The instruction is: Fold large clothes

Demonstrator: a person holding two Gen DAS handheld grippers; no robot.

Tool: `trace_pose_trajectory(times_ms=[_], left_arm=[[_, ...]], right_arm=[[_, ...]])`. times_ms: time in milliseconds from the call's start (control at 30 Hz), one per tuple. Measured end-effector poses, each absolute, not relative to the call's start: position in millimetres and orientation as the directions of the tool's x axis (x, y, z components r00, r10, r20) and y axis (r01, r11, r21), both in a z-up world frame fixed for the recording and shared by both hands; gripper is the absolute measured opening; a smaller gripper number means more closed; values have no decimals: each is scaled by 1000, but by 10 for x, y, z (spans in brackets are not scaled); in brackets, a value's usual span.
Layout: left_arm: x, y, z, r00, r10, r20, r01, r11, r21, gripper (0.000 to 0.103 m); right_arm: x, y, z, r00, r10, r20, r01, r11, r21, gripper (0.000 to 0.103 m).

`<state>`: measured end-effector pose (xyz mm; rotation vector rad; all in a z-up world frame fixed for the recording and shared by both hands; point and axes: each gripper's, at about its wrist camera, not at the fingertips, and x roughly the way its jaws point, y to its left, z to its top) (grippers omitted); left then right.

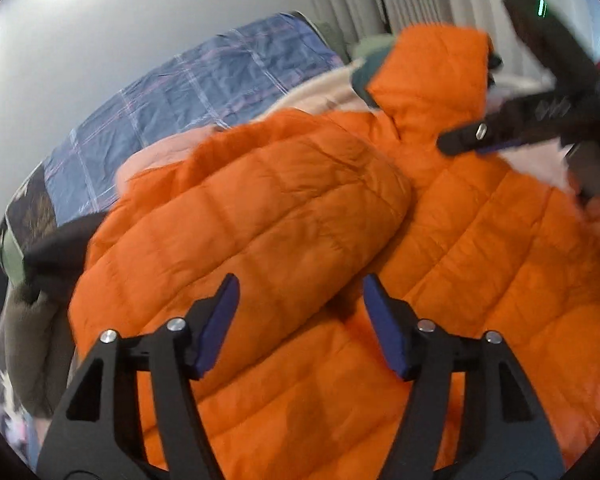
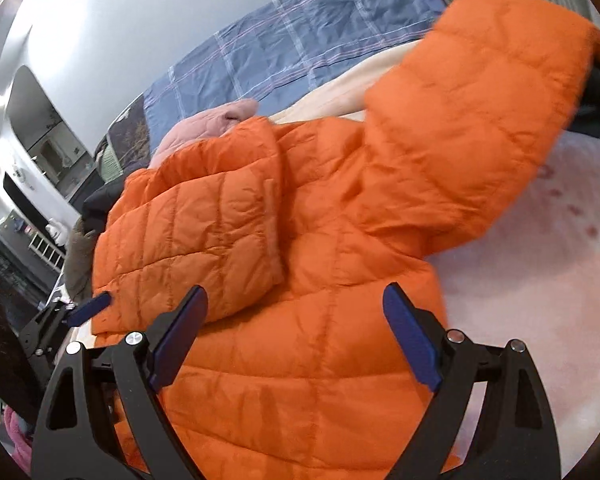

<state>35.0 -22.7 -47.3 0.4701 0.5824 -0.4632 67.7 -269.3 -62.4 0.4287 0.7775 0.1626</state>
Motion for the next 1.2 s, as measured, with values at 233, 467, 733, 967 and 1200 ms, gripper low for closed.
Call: trace_pose_trajectory(times_ms=[233,467,733,967,1200], left_arm=[[501,492,-434,766,-189,-615,370,911,181,67],[592,882,-372,773,-168,-611,265,962,70,57],[824,912,-604,751,-91,-654,218,969,116,51],[850,896,-570,733,-147,-664,230,972,39,40],[901,529,-462,711,-239,-661,306,952,-15,40]], right_arm=[[1121,-2386,-681,653,319,-687,-29,917,399,66],[1065,-2208,-386,740,199,-642,-5,957,291,5],[1046,-2597,-872,635,188,-749,120,934,336,19],[854,-2376,-378,746,187,-639,-9,963,270,20],[1160,-2187,-922,660,160,-734,35,970,243,19]])
